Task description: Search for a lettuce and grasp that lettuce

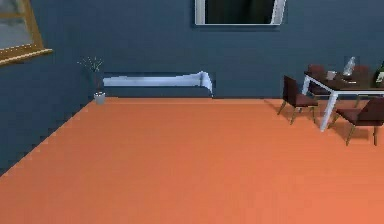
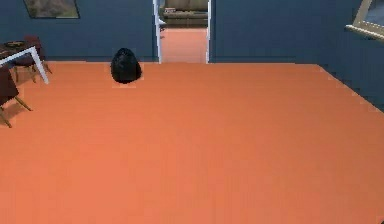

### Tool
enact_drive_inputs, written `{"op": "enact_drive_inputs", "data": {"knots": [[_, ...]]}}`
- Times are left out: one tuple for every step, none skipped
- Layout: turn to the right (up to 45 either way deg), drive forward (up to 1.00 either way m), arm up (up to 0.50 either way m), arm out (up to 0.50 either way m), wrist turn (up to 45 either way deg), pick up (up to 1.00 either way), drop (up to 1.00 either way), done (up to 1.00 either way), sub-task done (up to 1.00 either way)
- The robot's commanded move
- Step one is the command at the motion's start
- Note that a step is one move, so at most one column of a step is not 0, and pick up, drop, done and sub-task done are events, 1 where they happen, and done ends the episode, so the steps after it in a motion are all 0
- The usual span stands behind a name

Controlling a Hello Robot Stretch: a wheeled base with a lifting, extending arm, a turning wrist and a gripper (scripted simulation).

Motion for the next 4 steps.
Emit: {"op": "enact_drive_inputs", "data": {"knots": [[-30.0,0.0,0.0,0.0,0.0,0.0,0.0,0.0,0.0],[0.0,0.8,0.0,0.0,0.0,0.0,0.0,0.0,0.0],[-45.0,0.0,0.0,0.0,0.0,0.0,0.0,0.0,0.0],[-6.0,0.0,0.0,0.0,0.0,0.0,0.0,0.0,0.0]]}}
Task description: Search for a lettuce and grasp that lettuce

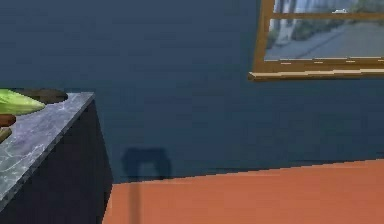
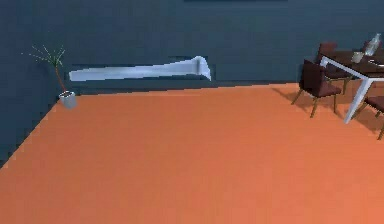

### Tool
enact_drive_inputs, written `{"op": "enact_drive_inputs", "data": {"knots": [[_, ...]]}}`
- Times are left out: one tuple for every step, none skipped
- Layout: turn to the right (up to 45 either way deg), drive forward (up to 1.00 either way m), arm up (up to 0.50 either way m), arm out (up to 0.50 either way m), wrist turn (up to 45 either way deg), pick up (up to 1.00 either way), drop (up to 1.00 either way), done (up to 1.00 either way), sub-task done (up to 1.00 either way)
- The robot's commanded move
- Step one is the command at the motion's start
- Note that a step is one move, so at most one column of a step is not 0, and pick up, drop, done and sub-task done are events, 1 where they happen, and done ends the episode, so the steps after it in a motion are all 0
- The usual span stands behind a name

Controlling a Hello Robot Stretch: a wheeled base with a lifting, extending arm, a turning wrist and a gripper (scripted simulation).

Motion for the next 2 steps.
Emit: {"op": "enact_drive_inputs", "data": {"knots": [[-3.0,0.0,0.0,0.0,0.0,0.0,0.0,0.0,0.0],[0.0,0.35,0.0,0.0,0.0,0.0,0.0,0.0,0.0]]}}
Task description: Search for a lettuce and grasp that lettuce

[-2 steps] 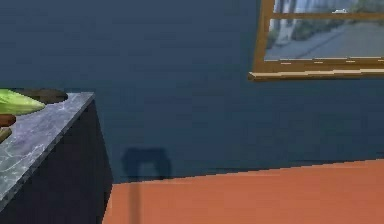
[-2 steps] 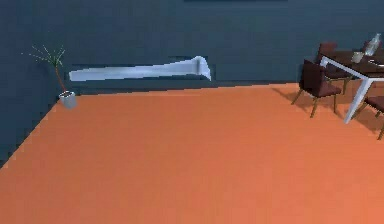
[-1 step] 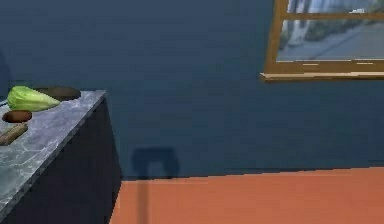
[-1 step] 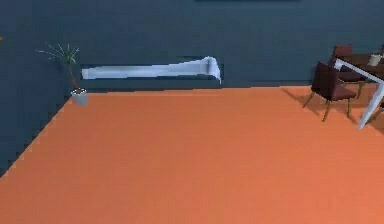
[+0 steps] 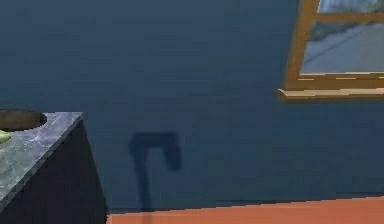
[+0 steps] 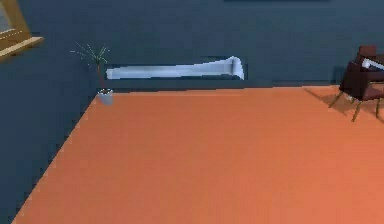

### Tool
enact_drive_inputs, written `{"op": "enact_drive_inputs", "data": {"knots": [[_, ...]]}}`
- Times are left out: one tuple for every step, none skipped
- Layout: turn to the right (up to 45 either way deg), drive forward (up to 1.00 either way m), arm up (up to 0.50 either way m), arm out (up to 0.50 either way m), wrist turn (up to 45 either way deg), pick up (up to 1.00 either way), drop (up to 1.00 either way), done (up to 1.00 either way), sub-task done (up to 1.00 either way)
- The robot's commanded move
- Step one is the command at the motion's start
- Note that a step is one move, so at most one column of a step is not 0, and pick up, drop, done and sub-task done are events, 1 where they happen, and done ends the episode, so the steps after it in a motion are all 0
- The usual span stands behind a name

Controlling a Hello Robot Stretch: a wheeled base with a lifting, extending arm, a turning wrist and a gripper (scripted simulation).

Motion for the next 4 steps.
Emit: {"op": "enact_drive_inputs", "data": {"knots": [[-45.0,0.0,0.0,0.0,0.0,0.0,0.0,0.0,0.0],[-45.0,0.0,0.0,0.0,0.0,0.0,0.0,0.0,0.0],[-45.0,0.0,0.0,0.0,0.0,0.0,0.0,0.0,0.0],[45.0,0.0,0.0,0.0,0.0,0.0,0.0,0.0,0.0]]}}
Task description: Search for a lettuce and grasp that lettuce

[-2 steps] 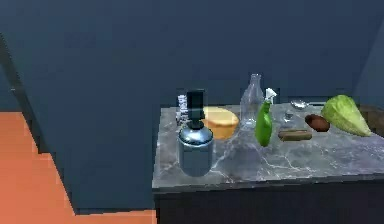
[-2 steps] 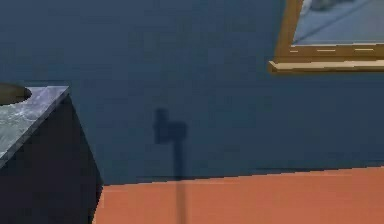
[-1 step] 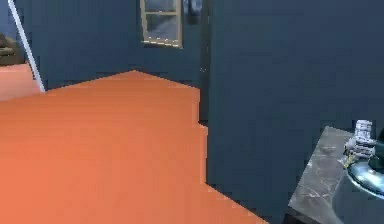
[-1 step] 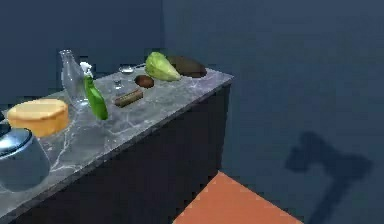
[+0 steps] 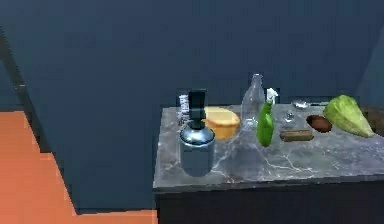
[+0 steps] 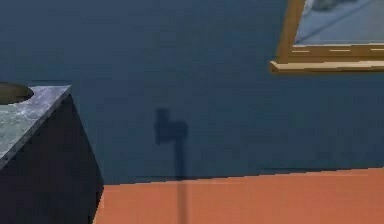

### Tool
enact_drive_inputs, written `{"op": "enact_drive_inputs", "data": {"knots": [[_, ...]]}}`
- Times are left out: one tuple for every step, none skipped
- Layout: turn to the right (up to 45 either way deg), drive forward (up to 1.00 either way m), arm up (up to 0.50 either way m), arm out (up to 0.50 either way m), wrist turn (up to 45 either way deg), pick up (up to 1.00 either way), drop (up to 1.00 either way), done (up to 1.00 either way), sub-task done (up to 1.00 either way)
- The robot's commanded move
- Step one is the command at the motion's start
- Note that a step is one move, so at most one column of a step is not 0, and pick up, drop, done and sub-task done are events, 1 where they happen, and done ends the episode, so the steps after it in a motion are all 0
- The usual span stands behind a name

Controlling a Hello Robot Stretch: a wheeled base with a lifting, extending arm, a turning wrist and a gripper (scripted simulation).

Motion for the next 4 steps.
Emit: {"op": "enact_drive_inputs", "data": {"knots": [[45.0,0.0,0.0,0.0,0.0,0.0,0.0,0.0,0.0],[12.0,0.0,0.0,0.0,0.0,0.0,0.0,0.0,0.0],[0.0,0.65,0.0,0.0,0.0,0.0,0.0,0.0,0.0],[-45.0,0.0,0.0,0.0,0.0,0.0,0.0,0.0,0.0]]}}
